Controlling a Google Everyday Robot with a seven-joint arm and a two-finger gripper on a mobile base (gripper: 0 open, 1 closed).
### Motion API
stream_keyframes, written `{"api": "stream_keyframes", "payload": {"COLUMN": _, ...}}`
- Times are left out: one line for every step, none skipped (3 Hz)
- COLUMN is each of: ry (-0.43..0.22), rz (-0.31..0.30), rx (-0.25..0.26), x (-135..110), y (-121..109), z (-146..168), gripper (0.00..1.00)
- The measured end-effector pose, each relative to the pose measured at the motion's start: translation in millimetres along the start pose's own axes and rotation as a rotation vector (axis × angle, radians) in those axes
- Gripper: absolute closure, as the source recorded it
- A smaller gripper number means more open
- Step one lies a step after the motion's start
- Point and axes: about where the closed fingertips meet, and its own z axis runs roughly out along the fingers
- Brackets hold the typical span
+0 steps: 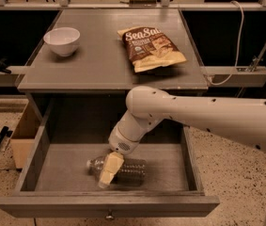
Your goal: Place water bottle into top drawer
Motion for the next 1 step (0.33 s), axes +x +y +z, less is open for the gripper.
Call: {"api": "stream_keyframes", "payload": {"ry": 0.000, "rz": 0.000, "rx": 0.000, "x": 0.0, "y": 0.0, "z": 0.0, "gripper": 0.00}}
